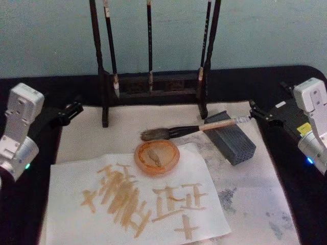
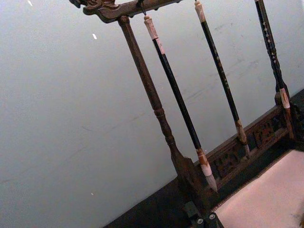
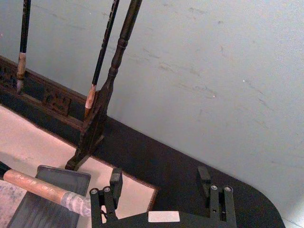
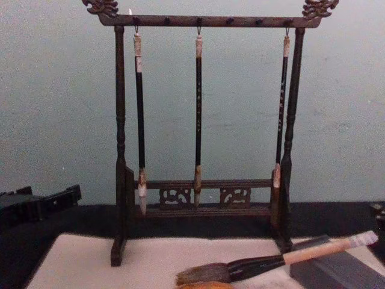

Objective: Pick up the brush from the inkstone, write on the paper, then place the brush back to its original position.

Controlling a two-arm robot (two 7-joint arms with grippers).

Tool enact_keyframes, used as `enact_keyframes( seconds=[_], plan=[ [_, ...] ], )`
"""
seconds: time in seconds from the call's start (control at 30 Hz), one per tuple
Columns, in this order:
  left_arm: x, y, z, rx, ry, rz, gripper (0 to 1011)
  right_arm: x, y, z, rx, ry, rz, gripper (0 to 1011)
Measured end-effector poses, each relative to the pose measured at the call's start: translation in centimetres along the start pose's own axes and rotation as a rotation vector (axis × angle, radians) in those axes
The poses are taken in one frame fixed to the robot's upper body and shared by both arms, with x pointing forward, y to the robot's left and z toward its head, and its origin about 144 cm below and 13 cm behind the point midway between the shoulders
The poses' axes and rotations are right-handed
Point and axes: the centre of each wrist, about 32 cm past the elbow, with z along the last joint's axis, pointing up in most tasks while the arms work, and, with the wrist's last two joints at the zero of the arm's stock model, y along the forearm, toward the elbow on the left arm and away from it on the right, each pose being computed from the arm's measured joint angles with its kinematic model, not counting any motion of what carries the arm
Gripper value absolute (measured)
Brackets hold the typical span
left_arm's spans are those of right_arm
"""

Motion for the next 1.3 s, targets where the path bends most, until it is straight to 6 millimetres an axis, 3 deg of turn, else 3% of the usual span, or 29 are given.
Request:
enact_keyframes(
  seconds=[1.3],
  plan=[
    [0.0, 0.0, 0.0, 0.0, 0.0, 0.0, 1002, 0.0, 0.0, 0.0, 0.0, 0.0, 0.0, 1001]
  ],
)
